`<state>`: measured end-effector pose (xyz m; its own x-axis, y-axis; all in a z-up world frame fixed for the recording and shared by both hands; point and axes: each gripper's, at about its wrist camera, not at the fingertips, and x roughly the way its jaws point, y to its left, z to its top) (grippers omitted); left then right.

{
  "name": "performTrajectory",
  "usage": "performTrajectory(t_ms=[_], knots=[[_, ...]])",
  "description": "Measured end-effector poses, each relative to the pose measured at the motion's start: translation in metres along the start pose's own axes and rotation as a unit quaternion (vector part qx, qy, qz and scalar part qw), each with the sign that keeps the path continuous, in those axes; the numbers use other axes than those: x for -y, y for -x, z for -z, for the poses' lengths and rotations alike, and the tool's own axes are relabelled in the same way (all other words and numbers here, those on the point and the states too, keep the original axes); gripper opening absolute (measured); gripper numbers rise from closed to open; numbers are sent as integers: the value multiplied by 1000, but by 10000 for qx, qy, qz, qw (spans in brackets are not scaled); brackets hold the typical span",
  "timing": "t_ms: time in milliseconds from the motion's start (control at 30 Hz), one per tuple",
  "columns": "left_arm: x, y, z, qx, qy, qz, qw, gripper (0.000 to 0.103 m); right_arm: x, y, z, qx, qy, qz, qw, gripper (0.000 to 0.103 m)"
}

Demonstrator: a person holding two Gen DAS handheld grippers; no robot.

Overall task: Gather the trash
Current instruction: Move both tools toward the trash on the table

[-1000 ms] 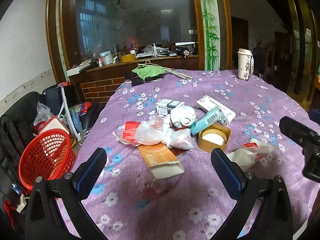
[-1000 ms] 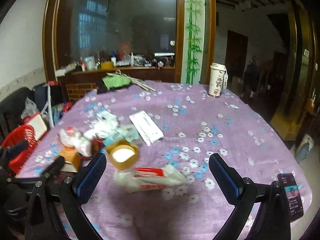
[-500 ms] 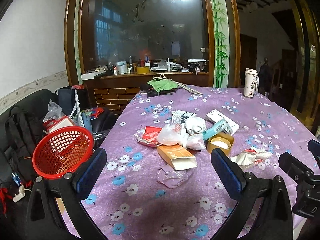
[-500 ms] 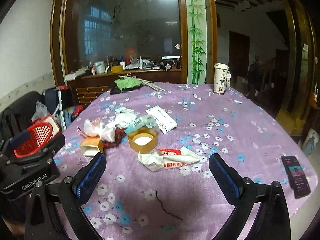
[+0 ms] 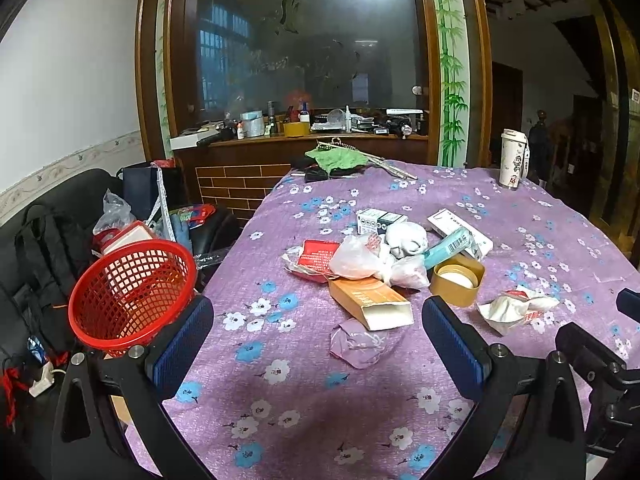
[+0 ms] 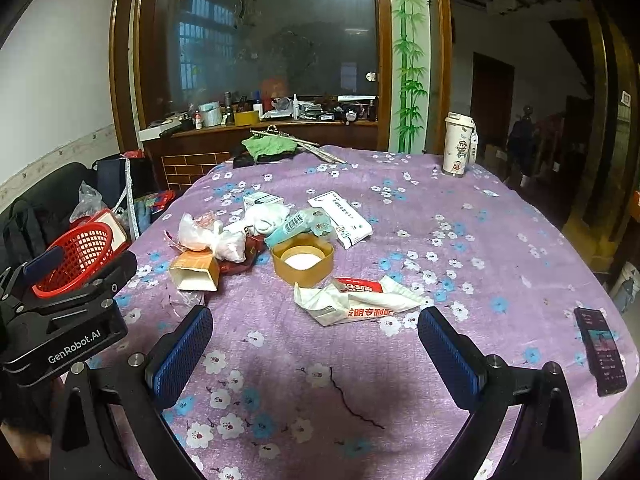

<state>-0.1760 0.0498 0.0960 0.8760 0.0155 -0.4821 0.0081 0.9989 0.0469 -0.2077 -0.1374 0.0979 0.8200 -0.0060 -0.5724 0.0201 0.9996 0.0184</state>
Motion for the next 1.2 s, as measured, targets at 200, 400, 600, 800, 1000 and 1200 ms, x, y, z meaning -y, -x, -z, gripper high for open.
performTrajectory(t_ms=[200, 400, 600, 800, 1000, 1200], knots=[[-2, -1, 0, -7, 15, 3, 10000, 103, -3, -1, 0, -28, 7, 14, 10000, 103], [-2, -2, 0, -5, 27, 3, 10000, 103, -4, -3, 1, -55, 38, -2, 10000, 103], [-4, -4, 1, -22, 26, -6, 10000, 103, -6, -6, 1, -123, 80, -15, 9999, 103], [-9, -6, 3, -48, 42, 0, 10000, 103, -7, -8, 1, -167, 87, -30, 9998, 103], [-10, -8, 7, -90, 49, 17, 9999, 103, -7, -13, 1, -248, 106, 2, 9996, 103], [-11, -13, 7, -100, 110, 21, 9999, 103, -11, -16, 2, -270, 218, 109, 9993, 103]])
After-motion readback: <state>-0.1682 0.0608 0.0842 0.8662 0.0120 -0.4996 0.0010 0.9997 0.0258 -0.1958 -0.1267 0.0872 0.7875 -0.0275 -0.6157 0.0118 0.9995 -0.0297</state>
